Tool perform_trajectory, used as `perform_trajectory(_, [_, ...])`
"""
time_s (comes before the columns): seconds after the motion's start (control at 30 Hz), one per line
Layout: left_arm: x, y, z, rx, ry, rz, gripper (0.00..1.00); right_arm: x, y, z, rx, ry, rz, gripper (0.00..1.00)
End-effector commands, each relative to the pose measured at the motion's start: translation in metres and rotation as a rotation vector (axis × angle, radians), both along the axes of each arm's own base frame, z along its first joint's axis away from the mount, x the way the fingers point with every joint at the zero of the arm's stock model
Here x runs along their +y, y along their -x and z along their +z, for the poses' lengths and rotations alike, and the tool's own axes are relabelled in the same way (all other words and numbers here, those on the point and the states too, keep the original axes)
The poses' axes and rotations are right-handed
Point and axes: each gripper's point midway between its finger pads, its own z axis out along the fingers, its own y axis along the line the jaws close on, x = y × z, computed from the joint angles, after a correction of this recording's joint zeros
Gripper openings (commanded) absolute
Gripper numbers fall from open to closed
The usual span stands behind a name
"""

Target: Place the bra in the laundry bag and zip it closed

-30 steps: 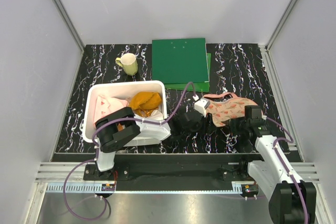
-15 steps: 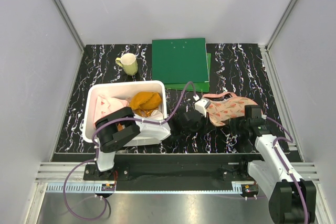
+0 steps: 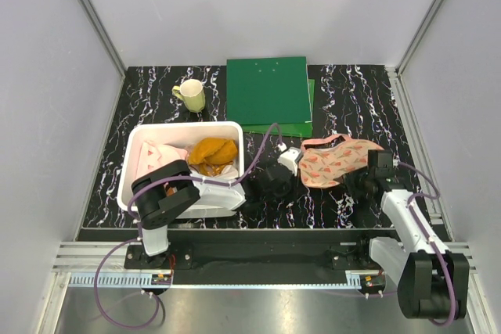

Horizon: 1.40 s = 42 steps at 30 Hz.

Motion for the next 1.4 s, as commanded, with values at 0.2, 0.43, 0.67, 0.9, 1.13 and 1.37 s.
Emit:
perform_trajectory(0.2, [-0.031,-0.010,0.022,-0.085,-0.001,-0.100,0.00,-0.026,-0.048,0.012,0.027,0.213,0.322,0.28])
perform_trajectory(0.43, [-0.052,-0.014,0.024,-0.088,0.006,-0.119,0.00,0.008,-0.019,0.018,-0.007,0.026,0.375,0.78])
perform_trajectory(0.67, [-0.067,-0.003,0.028,-0.071,0.031,-0.179,0.00,0.023,0.000,0.020,-0.053,-0.117,0.222,0.68])
perform_trajectory(0.9, [-0.070,0.008,0.034,-0.072,0.054,-0.200,0.00,0.012,-0.011,0.004,-0.036,-0.093,0.126,0.47])
perform_trajectory(1.13, [-0.059,0.006,0.014,-0.049,-0.003,-0.174,0.00,-0.009,-0.016,-0.008,-0.005,0.007,0.095,0.00])
perform_trajectory(1.37, [0.012,-0.060,-0.004,-0.032,-0.123,0.010,0.00,-0.028,-0.007,-0.022,0.052,0.074,0.148,0.00])
